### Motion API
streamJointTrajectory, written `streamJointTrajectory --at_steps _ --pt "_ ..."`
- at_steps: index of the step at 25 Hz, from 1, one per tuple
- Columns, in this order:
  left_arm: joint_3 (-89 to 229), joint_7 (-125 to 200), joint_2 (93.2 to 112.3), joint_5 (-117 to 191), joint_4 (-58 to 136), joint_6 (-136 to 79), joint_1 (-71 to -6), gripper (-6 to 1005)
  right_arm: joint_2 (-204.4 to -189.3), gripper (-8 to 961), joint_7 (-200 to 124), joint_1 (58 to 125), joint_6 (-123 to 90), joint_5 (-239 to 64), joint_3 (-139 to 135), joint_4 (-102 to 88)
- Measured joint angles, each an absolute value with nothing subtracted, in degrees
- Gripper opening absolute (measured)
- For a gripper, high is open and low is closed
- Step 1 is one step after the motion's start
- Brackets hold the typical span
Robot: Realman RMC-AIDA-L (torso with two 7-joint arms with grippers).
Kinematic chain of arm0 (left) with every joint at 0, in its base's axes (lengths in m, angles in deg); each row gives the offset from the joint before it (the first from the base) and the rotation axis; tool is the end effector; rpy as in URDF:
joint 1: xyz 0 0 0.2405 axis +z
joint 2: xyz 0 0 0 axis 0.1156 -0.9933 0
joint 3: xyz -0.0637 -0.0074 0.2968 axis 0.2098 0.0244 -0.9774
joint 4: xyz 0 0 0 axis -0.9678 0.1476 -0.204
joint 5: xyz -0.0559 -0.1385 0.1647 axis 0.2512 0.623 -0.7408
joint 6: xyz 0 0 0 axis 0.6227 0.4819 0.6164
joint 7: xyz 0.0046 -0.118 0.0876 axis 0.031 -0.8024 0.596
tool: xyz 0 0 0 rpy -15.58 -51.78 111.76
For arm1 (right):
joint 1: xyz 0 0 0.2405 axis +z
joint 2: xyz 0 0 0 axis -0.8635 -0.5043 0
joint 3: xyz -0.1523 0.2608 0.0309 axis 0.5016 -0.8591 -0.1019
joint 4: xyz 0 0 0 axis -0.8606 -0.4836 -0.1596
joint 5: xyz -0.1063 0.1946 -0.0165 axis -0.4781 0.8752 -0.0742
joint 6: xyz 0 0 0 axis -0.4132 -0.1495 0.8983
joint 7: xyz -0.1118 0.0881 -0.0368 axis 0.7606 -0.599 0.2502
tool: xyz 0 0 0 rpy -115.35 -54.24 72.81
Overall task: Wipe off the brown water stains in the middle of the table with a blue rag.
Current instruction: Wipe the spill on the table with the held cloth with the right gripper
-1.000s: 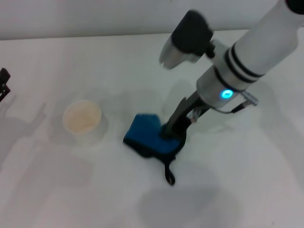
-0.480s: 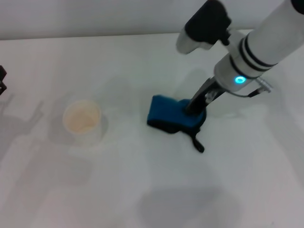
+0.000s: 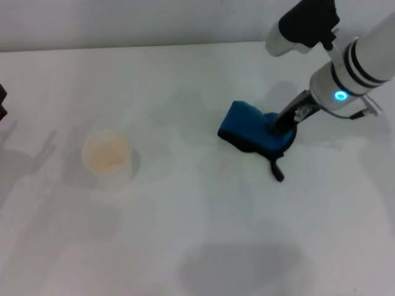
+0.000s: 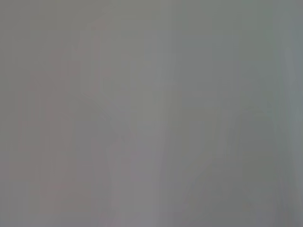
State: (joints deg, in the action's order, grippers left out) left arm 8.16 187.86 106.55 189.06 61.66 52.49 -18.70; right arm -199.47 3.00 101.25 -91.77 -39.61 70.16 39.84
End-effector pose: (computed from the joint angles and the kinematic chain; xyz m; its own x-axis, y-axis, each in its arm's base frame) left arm -0.3813 0.3119 -0.0021 0.7091 -0.1213 0.6946 0.6085 -0.3924 -0.6897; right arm 0.2677 0.4434 -0.0461 0.7033 -0.6957 0.1459 -0.5464 -0.6604 -0.5151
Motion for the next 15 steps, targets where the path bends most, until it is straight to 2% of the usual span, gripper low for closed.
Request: streamJointTrajectory --at_steps 15 --pt "8.1 187.9 106.63 188.8 61.2 52.0 -19.9 876 -199.81 42 14.1 100.4 -104.2 -25.0 75.5 39.8"
